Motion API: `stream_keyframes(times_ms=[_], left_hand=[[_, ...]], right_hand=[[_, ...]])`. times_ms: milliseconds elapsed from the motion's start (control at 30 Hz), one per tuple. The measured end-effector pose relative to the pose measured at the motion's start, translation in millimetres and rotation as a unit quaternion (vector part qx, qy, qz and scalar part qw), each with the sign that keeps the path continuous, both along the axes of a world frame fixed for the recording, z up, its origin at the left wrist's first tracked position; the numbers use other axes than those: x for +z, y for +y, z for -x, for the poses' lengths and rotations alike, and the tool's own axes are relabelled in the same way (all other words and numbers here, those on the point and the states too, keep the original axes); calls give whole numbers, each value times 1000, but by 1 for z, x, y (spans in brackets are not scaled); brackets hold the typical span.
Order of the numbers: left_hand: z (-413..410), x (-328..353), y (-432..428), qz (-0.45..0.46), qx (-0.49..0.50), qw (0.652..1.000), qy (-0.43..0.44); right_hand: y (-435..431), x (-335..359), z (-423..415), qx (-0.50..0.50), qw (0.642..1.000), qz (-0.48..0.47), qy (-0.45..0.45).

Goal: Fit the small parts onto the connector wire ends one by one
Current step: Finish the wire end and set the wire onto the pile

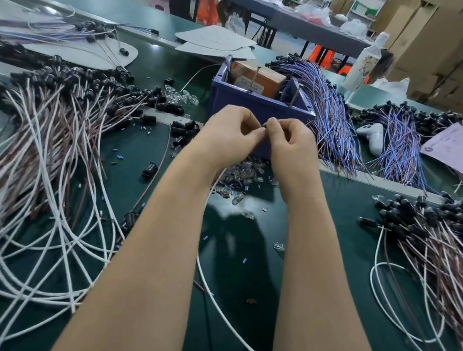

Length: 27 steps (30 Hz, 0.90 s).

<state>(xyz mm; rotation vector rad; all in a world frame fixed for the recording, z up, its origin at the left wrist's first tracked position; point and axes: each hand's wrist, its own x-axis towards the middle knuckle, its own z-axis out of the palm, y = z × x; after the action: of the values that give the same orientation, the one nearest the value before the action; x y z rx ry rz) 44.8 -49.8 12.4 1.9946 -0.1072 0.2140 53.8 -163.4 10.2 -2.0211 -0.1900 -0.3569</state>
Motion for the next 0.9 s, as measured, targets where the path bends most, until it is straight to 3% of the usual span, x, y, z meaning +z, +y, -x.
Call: stream_keyframes(times_ms=[100, 167, 233, 333, 400, 467, 533, 567, 633, 700, 767, 900], left_hand=[[5, -2, 3, 32, -40, 999, -13], [6, -3, 3, 28, -37, 999, -7], [3, -4, 2, 15, -21, 1000, 6], [-1, -1, 0, -8, 14, 1000, 25], [-1, 2, 0, -13, 17, 999, 25], [1, 6, 1, -20, -1, 1000, 9], [6, 9, 2, -8, -28, 1000, 4], [8, 10, 3, 1, -36, 999, 7], [8, 11, 3, -1, -31, 999, 13], [6, 14, 3, -28, -6, 1000, 11], [5, 17, 4, -53, 19, 998, 7], [9, 15, 7, -54, -41, 997, 41]], right_hand=[[0, 1, 0, 41, 986, -137, 91], [2, 0, 0, 56, 976, -173, 124], [5, -3, -2, 20, 991, -99, 91], [7, -5, -2, -40, 997, 59, -31], [7, -3, -1, -40, 995, 76, -60], [5, -2, -2, -16, 1000, -22, 1], [4, 4, 1, 48, 975, -186, 112], [4, 6, 2, 61, 964, -217, 138], [5, 5, 1, 18, 988, -122, 97], [9, 3, -1, -39, 999, 20, -8], [15, 1, 0, -48, 996, 47, -56], [5, -8, -9, -78, 988, -129, 45]])
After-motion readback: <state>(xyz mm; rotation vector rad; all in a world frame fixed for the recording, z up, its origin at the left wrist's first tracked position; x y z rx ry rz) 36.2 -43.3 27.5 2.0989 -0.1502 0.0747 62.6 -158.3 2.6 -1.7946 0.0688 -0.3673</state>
